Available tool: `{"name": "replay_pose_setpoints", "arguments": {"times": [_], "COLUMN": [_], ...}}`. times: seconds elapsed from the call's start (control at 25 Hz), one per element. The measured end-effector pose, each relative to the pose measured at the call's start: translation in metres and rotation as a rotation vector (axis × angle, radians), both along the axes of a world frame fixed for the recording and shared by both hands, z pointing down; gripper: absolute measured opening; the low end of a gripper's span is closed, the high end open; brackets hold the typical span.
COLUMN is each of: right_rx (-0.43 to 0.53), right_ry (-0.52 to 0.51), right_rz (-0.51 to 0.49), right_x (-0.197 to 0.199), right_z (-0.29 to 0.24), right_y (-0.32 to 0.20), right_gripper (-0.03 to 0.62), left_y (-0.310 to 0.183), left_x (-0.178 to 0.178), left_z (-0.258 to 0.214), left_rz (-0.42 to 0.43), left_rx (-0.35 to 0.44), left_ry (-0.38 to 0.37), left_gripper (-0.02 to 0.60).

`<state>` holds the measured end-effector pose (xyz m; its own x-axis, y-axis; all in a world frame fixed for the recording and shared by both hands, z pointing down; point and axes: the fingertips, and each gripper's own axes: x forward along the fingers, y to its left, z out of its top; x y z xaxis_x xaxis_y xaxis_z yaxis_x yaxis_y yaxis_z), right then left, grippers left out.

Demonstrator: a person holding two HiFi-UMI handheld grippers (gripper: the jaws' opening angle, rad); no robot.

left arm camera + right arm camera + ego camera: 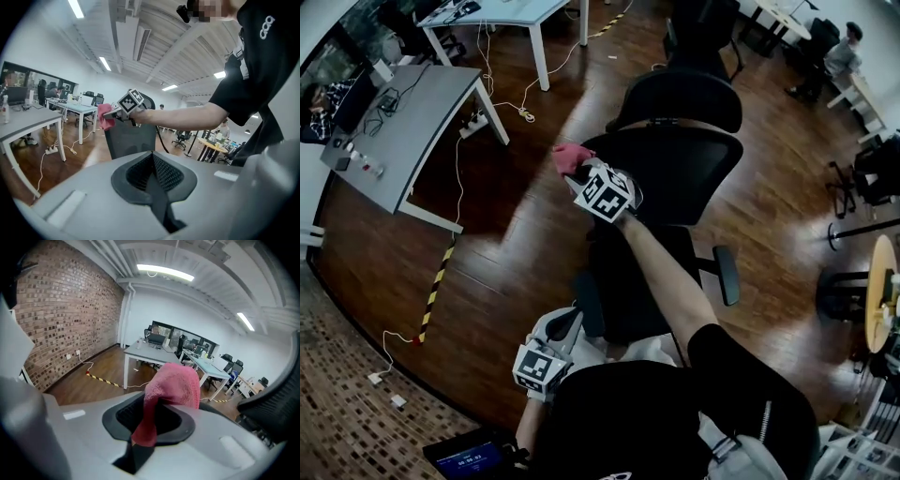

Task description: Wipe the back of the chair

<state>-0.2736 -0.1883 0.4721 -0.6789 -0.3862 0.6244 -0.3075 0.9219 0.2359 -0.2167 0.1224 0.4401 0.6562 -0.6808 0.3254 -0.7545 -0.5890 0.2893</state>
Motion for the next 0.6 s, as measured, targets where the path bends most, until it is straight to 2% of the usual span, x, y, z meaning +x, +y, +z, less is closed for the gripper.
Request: {"name": "replay_pose_setpoints", "arguments": {"times": [0.12,0.24,0.4,0.6], "right_rx": [-0.004,-0.021,-0.028,-0.059], "right_ry": [0.025,0.008,-0.021,-0.062], "right_rz": [0.056,0.116,0.199,0.336], "right_x": [0.002,0.022,0.073,0.162], "right_z": [0.011,0.013,0.010,0.013], "right_y": [-0.013,-0.024,-0.044,-0.072], "right_gripper": [0.051,0.051,0.051,0.051], "left_y": [0.000,-0.003,-0.020,-0.043], "left_x": [-0.030,-0.042,-0.027,0.009], "left_z": [0.006,0.014,0.012,0.005], "left_rz": [-0.050,-0.080,-0.056,-0.017], "left_rx": [-0.001,-0.009,-0.012,-0.007], "left_ry": [0.003,0.001,-0.016,-0.030], "left_gripper": [-0.008,-0.008,-0.008,-0.009]}}
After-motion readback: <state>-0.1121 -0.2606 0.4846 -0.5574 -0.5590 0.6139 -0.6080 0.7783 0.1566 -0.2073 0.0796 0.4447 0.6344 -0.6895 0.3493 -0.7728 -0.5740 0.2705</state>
